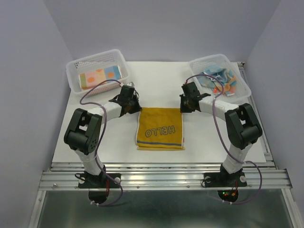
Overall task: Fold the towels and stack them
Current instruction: Fold the towel
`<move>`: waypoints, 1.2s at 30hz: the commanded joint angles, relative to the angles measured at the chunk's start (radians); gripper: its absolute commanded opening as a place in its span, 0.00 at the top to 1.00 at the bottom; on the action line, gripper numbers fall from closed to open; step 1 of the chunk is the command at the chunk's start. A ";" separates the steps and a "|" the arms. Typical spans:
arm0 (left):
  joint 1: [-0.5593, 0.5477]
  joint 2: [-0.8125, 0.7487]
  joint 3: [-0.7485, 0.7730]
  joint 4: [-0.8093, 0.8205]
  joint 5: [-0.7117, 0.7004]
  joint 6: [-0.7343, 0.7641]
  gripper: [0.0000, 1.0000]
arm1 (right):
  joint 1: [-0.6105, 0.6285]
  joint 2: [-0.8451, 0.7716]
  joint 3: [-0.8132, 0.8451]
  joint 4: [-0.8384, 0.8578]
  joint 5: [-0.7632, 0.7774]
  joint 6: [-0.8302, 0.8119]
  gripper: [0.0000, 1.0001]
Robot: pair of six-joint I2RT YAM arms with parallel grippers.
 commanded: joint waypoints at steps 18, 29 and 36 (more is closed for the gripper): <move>-0.061 -0.530 -0.443 0.187 0.048 -0.088 1.00 | 0.029 -0.552 -0.438 0.056 -0.276 0.093 0.99; -0.094 -0.749 -0.631 0.186 0.068 -0.152 1.00 | 0.064 -0.745 -0.611 0.043 -0.374 0.156 0.99; -0.112 -0.831 -0.726 0.189 0.097 -0.189 1.00 | 0.083 -0.818 -0.670 0.033 -0.416 0.189 0.99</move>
